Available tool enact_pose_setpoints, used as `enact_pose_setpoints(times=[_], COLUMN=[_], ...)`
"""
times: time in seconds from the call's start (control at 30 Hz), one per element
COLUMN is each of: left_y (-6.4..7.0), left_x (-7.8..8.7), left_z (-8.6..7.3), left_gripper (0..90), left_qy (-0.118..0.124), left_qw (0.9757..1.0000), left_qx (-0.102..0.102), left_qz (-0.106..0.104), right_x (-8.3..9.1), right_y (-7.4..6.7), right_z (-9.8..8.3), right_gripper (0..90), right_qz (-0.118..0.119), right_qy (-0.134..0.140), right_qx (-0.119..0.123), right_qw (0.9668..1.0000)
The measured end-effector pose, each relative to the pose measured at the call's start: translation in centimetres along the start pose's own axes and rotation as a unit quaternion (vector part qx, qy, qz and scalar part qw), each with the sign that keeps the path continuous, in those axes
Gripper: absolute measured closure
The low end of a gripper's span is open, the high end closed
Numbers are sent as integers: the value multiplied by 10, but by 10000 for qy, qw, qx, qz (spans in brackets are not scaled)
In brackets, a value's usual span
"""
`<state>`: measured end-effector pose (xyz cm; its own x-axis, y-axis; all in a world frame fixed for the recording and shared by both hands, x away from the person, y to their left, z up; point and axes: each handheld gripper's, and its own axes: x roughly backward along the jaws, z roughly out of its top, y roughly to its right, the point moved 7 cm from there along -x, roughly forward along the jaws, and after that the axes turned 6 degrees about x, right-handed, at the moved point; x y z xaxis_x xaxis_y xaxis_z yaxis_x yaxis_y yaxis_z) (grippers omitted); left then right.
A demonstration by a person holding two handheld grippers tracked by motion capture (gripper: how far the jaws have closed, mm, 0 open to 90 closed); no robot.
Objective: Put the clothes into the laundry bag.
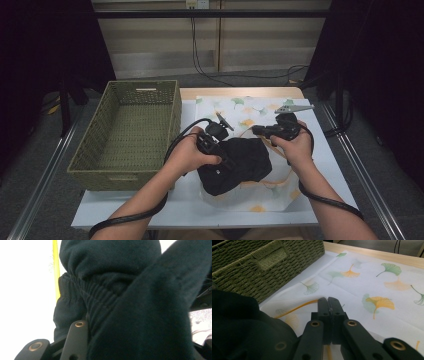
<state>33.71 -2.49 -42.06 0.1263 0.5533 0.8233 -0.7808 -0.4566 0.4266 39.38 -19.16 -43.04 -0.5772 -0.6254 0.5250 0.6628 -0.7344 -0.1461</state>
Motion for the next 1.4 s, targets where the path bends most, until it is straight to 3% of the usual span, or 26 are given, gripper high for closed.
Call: enact_pose_setpoints(times=[0.67, 0.8, 0.97, 1.1, 1.4], left_y=[0, 2, 6, 9, 4], left_x=[-9, -10, -9, -11, -21], left_z=[-3, -3, 0, 4, 8], left_gripper=[628, 628, 628, 627, 627], left_qy=[-14, -47, 2, 142, 225], left_qw=[10000, 9999, 10000, 9998, 9991], left_qx=[62, 21, 42, 99, 357], left_qz=[13, 111, 17, -67, 26], right_x=[1, 2, 2, 2, 4], right_y=[-2, -3, -4, -4, -4], right_z=[5, 6, 7, 7, 6], right_gripper=[900, 900, 900, 900, 900], right_qz=[23, 16, 22, 34, 33], right_qy=[36, 19, 42, 50, 50], right_qx=[17, 37, 49, 26, 11], right_qw=[10000, 10000, 10000, 10000, 10000])
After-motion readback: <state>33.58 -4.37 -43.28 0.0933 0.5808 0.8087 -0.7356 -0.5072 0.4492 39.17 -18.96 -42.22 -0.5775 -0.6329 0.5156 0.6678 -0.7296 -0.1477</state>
